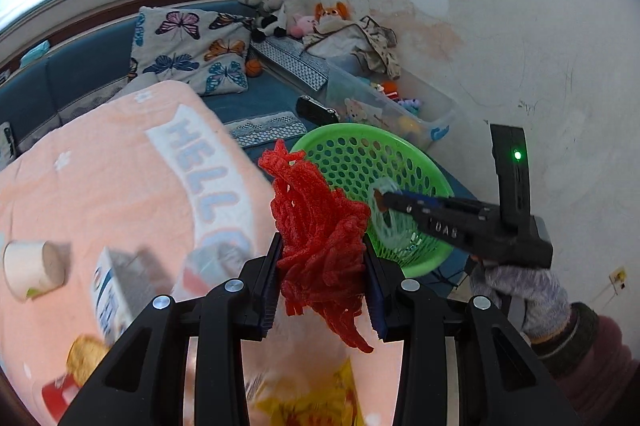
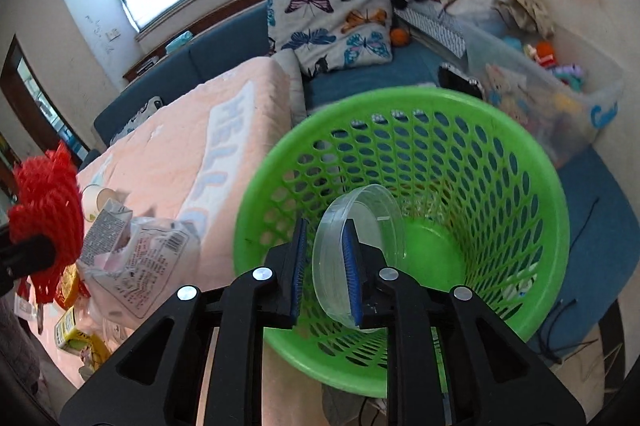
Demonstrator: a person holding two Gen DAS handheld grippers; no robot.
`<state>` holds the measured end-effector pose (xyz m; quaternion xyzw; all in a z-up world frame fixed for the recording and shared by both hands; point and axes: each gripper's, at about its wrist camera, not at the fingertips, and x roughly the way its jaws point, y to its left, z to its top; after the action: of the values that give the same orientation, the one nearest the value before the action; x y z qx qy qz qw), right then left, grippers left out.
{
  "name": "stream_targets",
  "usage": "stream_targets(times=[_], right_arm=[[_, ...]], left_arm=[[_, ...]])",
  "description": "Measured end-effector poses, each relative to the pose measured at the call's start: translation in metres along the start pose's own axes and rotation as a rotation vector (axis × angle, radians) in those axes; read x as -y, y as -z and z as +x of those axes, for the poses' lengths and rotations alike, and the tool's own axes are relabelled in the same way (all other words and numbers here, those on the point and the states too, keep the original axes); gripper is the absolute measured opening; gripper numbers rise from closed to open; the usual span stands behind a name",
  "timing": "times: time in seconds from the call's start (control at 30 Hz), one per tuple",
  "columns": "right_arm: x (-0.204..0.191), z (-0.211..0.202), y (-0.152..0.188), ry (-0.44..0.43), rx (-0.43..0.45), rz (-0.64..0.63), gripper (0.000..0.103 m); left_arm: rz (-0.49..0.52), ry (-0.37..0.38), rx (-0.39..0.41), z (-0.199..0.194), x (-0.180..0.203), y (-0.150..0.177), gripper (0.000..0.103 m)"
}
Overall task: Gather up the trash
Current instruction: 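Carry both items to the green basket and open both tools to drop them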
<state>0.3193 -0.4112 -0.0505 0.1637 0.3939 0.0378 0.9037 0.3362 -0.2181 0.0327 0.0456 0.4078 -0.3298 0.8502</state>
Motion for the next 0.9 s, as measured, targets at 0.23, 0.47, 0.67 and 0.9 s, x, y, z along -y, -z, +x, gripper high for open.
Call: stream_targets(times=[0.23,0.47,0.67,0.9], right_arm=[[0.013,-0.008,0.005,0.015,0.001,0.012,0.04],[0.021,-0.018,0.009,0.032,0.021,0.007,0.058],[0.028,-0.022,0.013,0.027,0.011,0.022,0.058],[0.033,-0.019,0.022,0.061,-0.051,0.031,0.058]], left_arm=[[0.024,0.008,-0.04,0.035,0.012,-0.021,0.037],[0.022,0.005,-0.08,0.063,0.023,-0.03,0.039],[0.024,-0.003,-0.089,0.072,0.027,-0.034,0.04],[0.035,-0.004,-0.098,0.079,0.033,-0.037,0.04]])
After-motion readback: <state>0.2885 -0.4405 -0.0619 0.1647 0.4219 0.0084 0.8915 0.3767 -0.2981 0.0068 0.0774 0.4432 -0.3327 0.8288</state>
